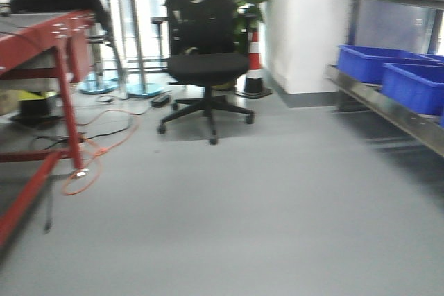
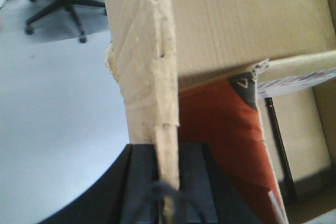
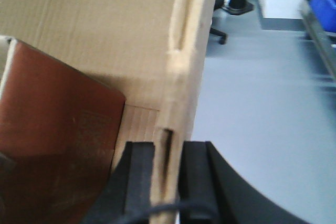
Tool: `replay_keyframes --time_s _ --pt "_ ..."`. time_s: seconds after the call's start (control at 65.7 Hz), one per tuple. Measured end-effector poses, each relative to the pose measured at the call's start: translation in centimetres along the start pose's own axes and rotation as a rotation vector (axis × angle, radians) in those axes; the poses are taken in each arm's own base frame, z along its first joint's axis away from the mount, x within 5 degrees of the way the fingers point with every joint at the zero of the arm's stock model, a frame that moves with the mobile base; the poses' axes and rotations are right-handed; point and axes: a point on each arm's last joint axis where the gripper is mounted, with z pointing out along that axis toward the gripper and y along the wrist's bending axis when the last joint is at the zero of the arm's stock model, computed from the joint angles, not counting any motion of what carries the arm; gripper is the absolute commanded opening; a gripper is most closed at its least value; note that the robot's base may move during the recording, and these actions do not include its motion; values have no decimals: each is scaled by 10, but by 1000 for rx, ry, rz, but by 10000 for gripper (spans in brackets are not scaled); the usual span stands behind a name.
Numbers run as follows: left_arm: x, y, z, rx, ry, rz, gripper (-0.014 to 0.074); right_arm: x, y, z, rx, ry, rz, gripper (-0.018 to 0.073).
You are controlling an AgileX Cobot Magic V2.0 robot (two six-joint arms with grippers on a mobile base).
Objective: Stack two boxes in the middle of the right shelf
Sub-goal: 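Turn toward the steel shelf of blue bins holding the boxes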
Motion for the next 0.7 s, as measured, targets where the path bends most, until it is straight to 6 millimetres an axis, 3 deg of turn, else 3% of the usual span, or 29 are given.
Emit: replay_keyframes --time_s 0.7 --pt "0 0 0 0 0 0 -111 0 0 0 0 0 0 -154"
